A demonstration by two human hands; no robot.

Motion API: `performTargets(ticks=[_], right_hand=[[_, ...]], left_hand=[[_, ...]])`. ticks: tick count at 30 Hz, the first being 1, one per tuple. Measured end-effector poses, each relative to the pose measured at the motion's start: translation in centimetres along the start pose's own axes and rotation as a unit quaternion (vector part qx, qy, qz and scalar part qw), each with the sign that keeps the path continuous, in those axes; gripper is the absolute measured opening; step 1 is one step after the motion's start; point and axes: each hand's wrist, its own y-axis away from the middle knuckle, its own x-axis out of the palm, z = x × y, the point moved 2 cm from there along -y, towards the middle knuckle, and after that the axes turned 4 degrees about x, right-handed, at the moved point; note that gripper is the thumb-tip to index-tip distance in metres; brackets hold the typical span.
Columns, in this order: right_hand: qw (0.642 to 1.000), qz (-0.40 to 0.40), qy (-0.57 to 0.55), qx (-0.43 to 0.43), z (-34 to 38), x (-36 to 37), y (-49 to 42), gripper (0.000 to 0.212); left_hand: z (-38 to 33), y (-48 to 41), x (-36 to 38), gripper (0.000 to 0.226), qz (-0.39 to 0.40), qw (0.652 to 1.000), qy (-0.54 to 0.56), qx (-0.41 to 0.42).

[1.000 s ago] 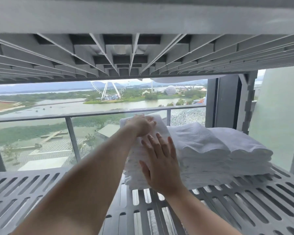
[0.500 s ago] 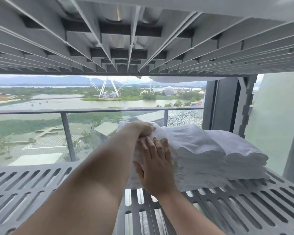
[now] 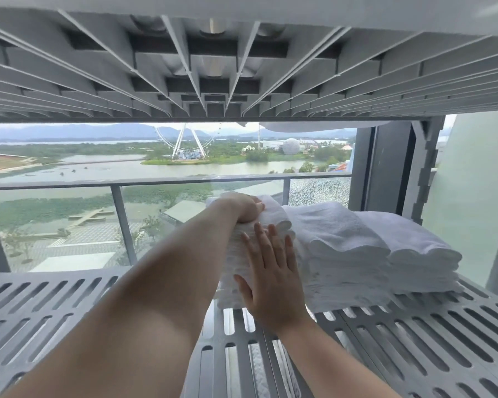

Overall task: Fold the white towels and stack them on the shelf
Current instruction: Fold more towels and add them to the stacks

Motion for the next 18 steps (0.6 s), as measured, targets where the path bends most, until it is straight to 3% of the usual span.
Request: performTargets(ticks=[9,18], right_hand=[[1.000,0.022,-0.007,0.015,-0.5,0.3,0.8,0.078],[0.998,0.051,0.001,0.020,-0.2,0.1,1.1,0.077]], left_hand=[[0.8,-0.9,0.4,0.058,0.016,0.999,0.028,-0.012],[-1.6,4.2,-1.0,0.057,-0.087,0.996,-0.017,0.001]])
